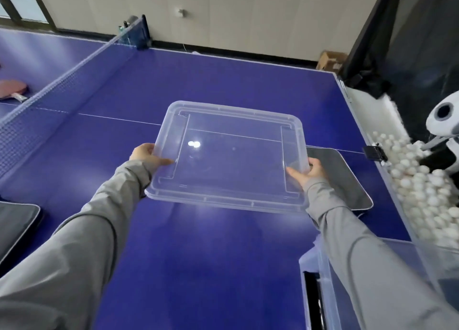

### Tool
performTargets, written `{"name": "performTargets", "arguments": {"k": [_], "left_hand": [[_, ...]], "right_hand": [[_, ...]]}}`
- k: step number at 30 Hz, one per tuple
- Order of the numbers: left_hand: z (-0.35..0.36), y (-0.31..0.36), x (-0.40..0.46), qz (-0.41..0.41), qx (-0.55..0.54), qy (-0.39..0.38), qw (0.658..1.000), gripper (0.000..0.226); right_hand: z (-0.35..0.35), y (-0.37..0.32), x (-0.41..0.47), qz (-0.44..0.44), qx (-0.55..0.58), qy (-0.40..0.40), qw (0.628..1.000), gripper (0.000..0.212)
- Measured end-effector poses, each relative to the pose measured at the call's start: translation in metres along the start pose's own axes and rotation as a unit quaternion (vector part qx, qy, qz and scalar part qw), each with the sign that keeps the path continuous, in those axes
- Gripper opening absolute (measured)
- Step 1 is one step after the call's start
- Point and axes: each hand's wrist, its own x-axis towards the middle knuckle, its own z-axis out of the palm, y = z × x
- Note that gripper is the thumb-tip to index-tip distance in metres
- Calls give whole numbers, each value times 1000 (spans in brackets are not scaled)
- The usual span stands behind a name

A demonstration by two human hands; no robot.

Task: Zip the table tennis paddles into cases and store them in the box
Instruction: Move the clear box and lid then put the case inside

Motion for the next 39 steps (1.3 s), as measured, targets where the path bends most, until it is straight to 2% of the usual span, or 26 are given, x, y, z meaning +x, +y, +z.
{"name": "performTargets", "arguments": {"k": [7, 13, 23, 30, 34, 39], "left_hand": [[22, -49, 69, -9, 47, -22, 999, 48], [53, -93, 102, -27, 65, -30, 997, 33], [83, -133, 138, -13, 144, -24, 989, 37], [90, -142, 139, -20, 160, -18, 987, 49], [92, -142, 137, -26, 174, -14, 984, 52], [91, -136, 128, -50, 200, -31, 978, 72]], "right_hand": [[63, 12, 25, 44, -70, -19, 996, 75], [115, 47, 43, 66, -86, -14, 994, 74], [156, 83, 57, 63, -115, 9, 991, 68], [164, 89, 57, 59, -149, 12, 987, 70], [163, 88, 55, 48, -204, 5, 978, 71], [159, 82, 43, 38, -218, -1, 975, 77]]}}
